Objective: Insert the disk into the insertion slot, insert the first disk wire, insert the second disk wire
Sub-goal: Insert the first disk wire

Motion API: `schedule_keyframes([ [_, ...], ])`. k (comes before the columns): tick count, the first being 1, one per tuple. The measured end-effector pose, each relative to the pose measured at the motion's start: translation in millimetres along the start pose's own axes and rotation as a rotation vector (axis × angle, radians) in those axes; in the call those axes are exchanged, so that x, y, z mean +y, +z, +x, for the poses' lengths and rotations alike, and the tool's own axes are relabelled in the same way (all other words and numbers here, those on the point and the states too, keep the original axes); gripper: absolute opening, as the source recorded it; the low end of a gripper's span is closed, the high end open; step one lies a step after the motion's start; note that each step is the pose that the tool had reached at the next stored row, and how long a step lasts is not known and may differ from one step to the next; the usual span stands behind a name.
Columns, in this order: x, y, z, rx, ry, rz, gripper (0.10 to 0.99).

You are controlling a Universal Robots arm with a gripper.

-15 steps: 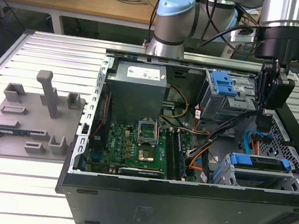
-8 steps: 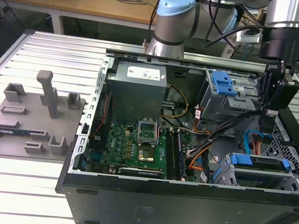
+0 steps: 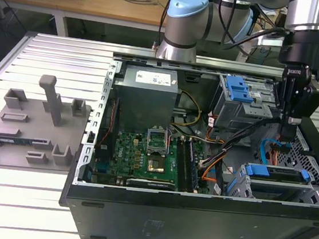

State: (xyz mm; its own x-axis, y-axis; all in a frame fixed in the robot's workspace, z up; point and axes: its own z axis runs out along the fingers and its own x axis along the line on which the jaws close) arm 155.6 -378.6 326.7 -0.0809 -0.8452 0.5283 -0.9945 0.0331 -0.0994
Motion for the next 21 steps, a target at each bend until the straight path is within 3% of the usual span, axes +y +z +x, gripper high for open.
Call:
schedule_keyframes([
  [5,0.1,1.2,2.4,-0.0996,0.001,-0.018,0.165],
  [6,0.0,1.7,3.1,-0.1276,-0.001,-0.026,0.165],
  [8,0.0,2.5,5.0,-0.1604,-0.004,-0.038,0.165],
  [10,-0.1,3.7,7.7,-0.1875,-0.005,-0.045,0.165],
  [11,-0.4,4.2,11.0,-0.2155,-0.005,-0.049,0.165],
  [12,-0.7,4.3,13.3,-0.2336,-0.005,-0.052,0.165],
  [14,-1.1,3.9,17.2,-0.2535,-0.004,-0.054,0.165],
  [16,-1.4,6.1,22.0,-0.2647,-0.003,-0.055,0.165],
  [18,-1.7,8.0,26.8,-0.2812,-0.003,-0.056,0.165],
  [20,-1.9,8.2,29.8,-0.3098,-0.001,-0.058,0.165],
  [21,-2.1,8.2,31.6,-0.3283,0.000,-0.060,0.165],
])
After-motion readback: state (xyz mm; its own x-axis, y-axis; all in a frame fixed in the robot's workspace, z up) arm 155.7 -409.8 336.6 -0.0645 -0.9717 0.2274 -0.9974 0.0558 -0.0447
